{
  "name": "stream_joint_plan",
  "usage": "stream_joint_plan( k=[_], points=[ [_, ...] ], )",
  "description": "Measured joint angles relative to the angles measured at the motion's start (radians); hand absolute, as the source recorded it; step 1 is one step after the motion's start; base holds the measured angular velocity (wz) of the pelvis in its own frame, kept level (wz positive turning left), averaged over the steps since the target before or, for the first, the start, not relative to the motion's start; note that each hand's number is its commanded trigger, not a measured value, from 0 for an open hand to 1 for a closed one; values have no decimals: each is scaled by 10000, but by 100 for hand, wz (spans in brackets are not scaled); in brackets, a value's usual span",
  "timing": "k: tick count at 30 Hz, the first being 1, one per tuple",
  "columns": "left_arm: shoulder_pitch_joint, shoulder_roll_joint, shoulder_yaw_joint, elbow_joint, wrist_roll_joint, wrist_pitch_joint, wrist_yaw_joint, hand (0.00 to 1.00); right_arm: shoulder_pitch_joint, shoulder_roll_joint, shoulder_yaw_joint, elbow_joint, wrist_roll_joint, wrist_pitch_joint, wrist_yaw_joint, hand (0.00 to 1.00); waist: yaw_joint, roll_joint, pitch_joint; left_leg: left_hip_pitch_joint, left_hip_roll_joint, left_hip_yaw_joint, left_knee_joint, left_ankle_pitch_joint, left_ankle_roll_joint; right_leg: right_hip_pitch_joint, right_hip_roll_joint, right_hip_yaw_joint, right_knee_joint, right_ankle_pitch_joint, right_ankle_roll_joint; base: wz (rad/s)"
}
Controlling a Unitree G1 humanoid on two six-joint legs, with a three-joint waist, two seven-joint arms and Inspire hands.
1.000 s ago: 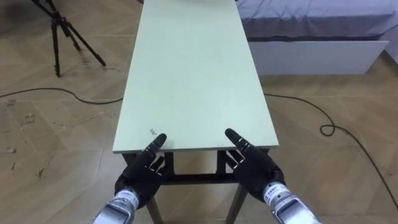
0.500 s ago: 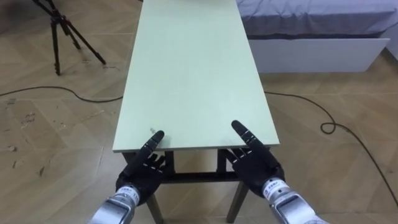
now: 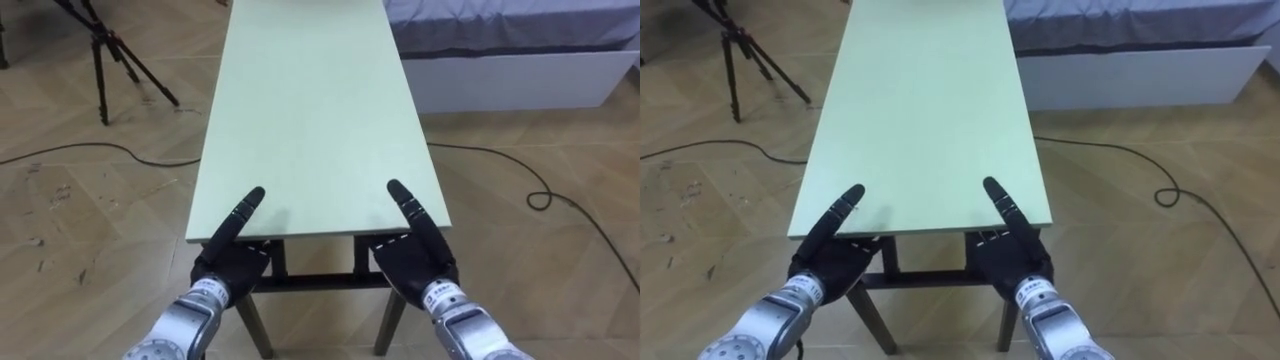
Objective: Move table with human
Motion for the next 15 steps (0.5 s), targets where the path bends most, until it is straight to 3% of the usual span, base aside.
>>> stream_joint_plan(
  k=[3, 6, 7, 8, 9, 10, 15],
  points=[
    [1, -236, 236, 0, 0, -4, 0, 0, 0, 58, -5, 0, 146, -82, 7, 0, 12, -1, 0, -2, -1, 3, -3, 0, 0, -1, 2, 6, -9, 0, 0, 0],
    [1, -278, 299, 0, 1, -9, 0, 0, 0, 89, -8, 0, 164, -96, 15, 0, 15, -1, -1, -6, 1, 5, -3, 0, 0, -5, 3, 11, -12, 1, 0, 0],
    [1, -289, 299, 0, 5, -22, 0, 0, 0, 95, -8, 0, 175, -100, 15, 5, 16, -2, -1, -6, 1, 5, 0, 0, 0, -5, -3, 12, -9, 0, 0, 0],
    [1, -295, 299, 0, 6, -29, 0, 7, 0, 99, -8, 0, 182, -108, 15, 60, 16, -3, -1, -6, 1, 5, 0, 0, 0, -7, -3, 12, -8, 0, 0, 0],
    [1, -302, 299, 0, 7, -37, 0, 78, 0, 108, -8, 0, 187, -133, 15, 100, 16, -4, -2, -7, 1, 7, 0, 0, 0, -10, -5, 16, -6, 1, 0, 0],
    [1, -304, 299, 0, 7, -40, 0, 100, 0, 131, -7, 0, 198, -166, 15, 100, 17, -4, -2, -7, 1, 8, 0, 0, 0, -11, -7, 18, -5, 1, 0, 0],
    [0, -333, 299, -7, 22, -56, 0, 100, -2, 238, -7, 61, 239, -310, -66, 100, 57, -6, -2, -6, 11, 15, -3, 0, 0, -12, -13, 16, -5, 2, -4, 0]
  ],
)
